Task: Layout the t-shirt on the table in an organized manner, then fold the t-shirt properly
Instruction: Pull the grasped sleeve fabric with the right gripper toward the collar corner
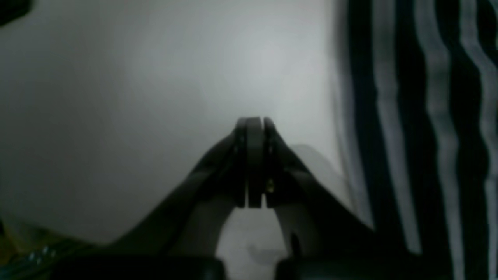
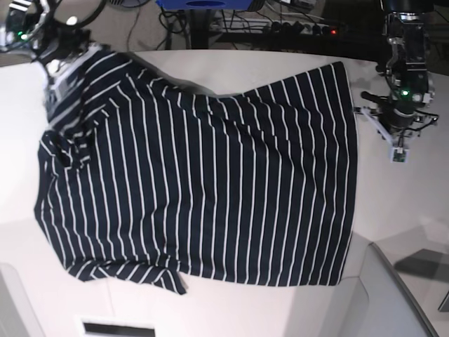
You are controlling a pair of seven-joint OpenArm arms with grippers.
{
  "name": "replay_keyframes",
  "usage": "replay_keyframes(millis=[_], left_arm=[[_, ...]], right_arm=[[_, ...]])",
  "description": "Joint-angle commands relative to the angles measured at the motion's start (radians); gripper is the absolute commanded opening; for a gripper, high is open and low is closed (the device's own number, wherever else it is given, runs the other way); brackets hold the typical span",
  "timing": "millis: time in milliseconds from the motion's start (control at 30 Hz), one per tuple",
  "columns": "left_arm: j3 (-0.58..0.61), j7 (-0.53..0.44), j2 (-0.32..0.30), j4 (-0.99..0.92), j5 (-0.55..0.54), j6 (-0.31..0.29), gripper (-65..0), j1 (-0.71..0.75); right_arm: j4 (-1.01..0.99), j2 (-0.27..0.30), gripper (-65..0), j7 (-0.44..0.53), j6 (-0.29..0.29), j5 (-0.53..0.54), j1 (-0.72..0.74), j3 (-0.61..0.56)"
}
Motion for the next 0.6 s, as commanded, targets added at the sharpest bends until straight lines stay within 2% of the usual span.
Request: replay_keyframes(millis=[0,133,233,300,433,567], left_arm=[[0.013,-0.013,-0.014,0.011,0.005,0.008,-65.0,-0.026],[0.068,-0.013,-0.014,-0.034,0.005,0.008,-65.0,-0.069],[0.082,-0.013,-0.017,-0.046,0.005,0.008,-65.0,-0.082],[0.082,-0.013,-0.021,-0.044,0.005,0.008,-65.0,-0.081],[0.085,-0.011,-0.021,-0.012,0.005,0.008,-65.0,-0.059],[0.085,-0.011,-0.019,0.049,0.005,0.006,-65.0,0.007]], right_arm=[[0.015,-0.015,-63.6,0.006,0.002,0.010,0.003,0.002],[0.015,-0.058,-63.5,-0.083,0.004,0.013,0.018,-0.003],[0.019,-0.052,-62.7,-0.151,0.002,0.110,0.029,0.006],[0.042,-0.049,-58.7,-0.183,-0.001,0.187,0.024,0.014],[0.156,-0.051,-48.3,-0.252,-0.002,0.323,0.003,0.131],[0.189,-0.039,-45.3,-0.258,-0.002,0.354,0.015,0.239]])
